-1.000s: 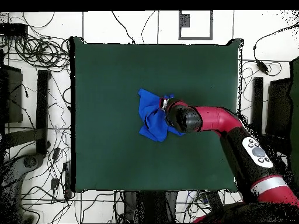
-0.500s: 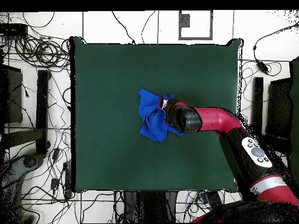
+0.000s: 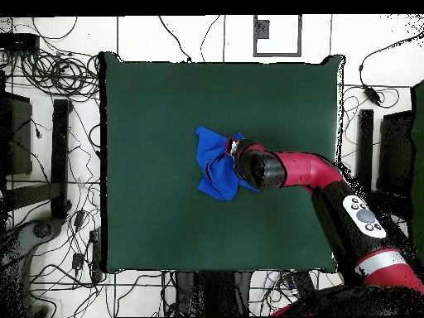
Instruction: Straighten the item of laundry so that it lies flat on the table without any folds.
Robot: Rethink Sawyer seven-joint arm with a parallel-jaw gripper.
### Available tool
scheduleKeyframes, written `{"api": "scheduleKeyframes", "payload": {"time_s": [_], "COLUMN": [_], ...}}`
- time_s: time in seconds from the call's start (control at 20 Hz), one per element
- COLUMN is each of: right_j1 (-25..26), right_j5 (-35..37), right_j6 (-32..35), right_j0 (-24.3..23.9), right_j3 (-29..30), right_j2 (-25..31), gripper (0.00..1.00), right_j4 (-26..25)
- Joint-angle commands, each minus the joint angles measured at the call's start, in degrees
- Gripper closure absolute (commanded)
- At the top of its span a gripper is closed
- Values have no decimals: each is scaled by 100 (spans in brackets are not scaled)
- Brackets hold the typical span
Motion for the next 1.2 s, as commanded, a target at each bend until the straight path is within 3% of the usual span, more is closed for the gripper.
{"api": "scheduleKeyframes", "payload": {"time_s": [0.05,0.6,1.2], "right_j1": [153,139,-469], "right_j5": [-182,-51,257], "right_j6": [-208,-186,-117], "right_j0": [260,287,283], "right_j3": [252,244,606], "right_j2": [-91,-82,-43], "gripper": [100,100,100], "right_j4": [-417,-330,-129]}}
